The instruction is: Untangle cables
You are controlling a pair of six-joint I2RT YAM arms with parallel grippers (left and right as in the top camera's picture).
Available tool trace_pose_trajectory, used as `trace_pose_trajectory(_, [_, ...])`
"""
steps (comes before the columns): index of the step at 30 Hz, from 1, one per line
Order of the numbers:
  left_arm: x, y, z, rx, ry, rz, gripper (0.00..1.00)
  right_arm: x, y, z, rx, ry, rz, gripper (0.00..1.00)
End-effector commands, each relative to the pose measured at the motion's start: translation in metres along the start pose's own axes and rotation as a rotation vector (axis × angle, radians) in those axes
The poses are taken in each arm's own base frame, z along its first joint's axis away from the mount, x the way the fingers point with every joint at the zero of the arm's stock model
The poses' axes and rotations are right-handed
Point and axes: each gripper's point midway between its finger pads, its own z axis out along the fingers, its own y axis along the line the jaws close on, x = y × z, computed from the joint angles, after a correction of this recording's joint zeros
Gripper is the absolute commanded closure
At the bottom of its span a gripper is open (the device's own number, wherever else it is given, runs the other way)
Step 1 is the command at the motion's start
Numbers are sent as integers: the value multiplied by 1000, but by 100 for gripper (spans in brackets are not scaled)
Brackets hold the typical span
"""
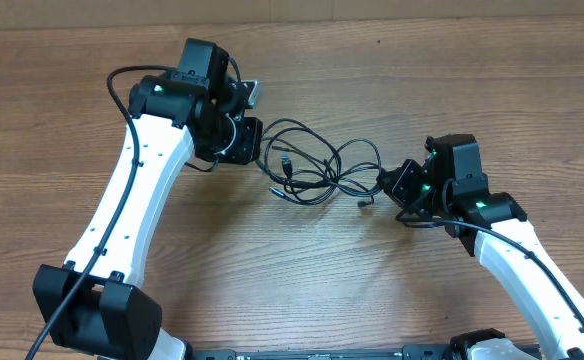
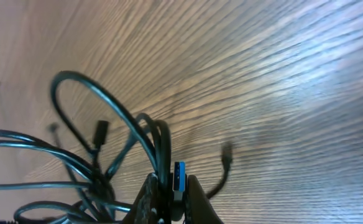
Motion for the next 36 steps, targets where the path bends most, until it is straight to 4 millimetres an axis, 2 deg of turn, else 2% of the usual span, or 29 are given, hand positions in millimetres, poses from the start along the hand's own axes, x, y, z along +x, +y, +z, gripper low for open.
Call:
trace_pose_trajectory(1, [-7, 55, -21, -299, -91, -110, 96, -27, -30, -6, 162, -137, -14, 96])
trace_pose_trajectory(5, [1, 84, -19, -453, -95, -202, 96, -30, -45, -9, 239, -167, -9, 96])
trace_pose_trajectory(12, [17, 87, 6, -429, -39, -217, 96, -29, -46, -10, 247, -167, -7, 96])
trace_pose_trajectory(14, [18, 79, 10, -379, -23, -198, 96, -27, -43, -9, 226, -149, -7, 96])
trace_pose_trajectory(16, [17, 53, 18, -221, 6, -99, 93, -20, -35, -6, 182, -107, -6, 96])
trace_pose_trajectory(20, [18, -2, 21, 102, 25, 104, 64, -9, -21, -3, 99, -39, -10, 96])
trace_pose_trajectory(22, [18, -19, 19, 203, 20, 156, 51, 0, -2, -2, 2, 21, -68, 96])
trace_pose_trajectory(27, [16, -37, 14, 309, 7, 165, 39, 27, 45, -11, -270, 175, -180, 96])
trace_pose_trajectory(30, [18, -50, 11, 387, 12, 165, 33, 34, 58, -15, -337, 210, -201, 96])
trace_pose_trajectory(36, [20, -52, 20, 411, 39, 176, 23, 41, 93, -30, -526, 243, -285, 96])
